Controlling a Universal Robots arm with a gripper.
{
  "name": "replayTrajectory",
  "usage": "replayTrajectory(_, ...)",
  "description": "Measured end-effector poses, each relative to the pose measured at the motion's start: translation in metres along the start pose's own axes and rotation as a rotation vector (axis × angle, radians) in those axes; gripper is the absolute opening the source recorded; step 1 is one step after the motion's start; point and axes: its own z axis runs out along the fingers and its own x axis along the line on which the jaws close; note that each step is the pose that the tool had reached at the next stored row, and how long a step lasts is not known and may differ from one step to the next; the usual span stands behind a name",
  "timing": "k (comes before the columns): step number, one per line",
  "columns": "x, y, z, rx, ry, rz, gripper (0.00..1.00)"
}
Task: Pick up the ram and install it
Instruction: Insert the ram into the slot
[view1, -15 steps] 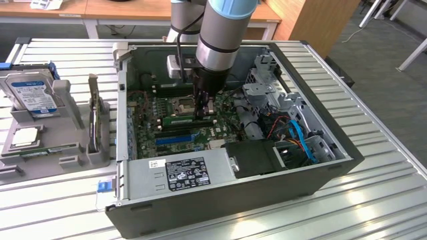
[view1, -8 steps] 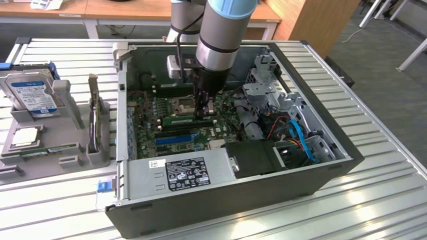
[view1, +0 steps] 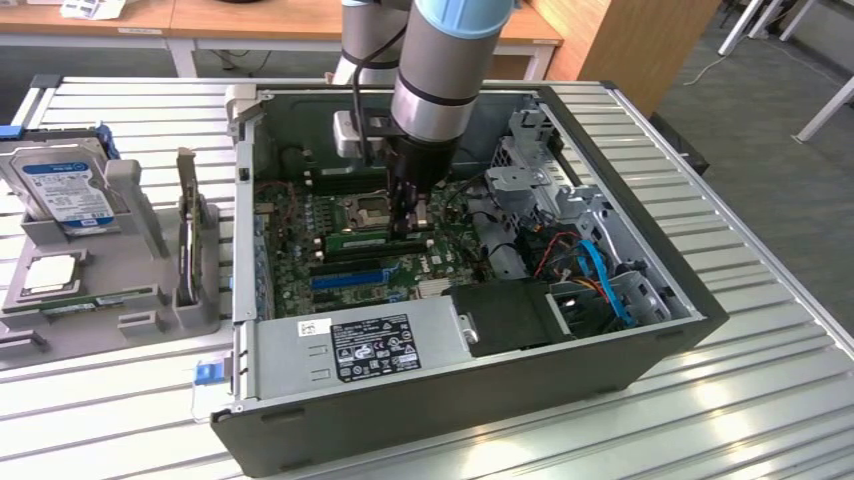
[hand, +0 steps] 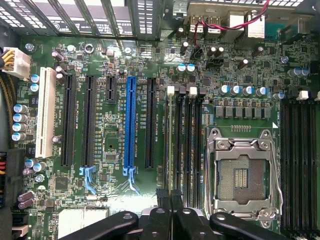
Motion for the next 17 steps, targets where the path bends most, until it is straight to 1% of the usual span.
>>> replayTrajectory(3,0.0,0.0005,0.0,0.0014,0.0,0.0,0.12)
replayTrajectory(17,0.0,0.0025,0.0002,0.0015,-0.0003,0.004,0.12)
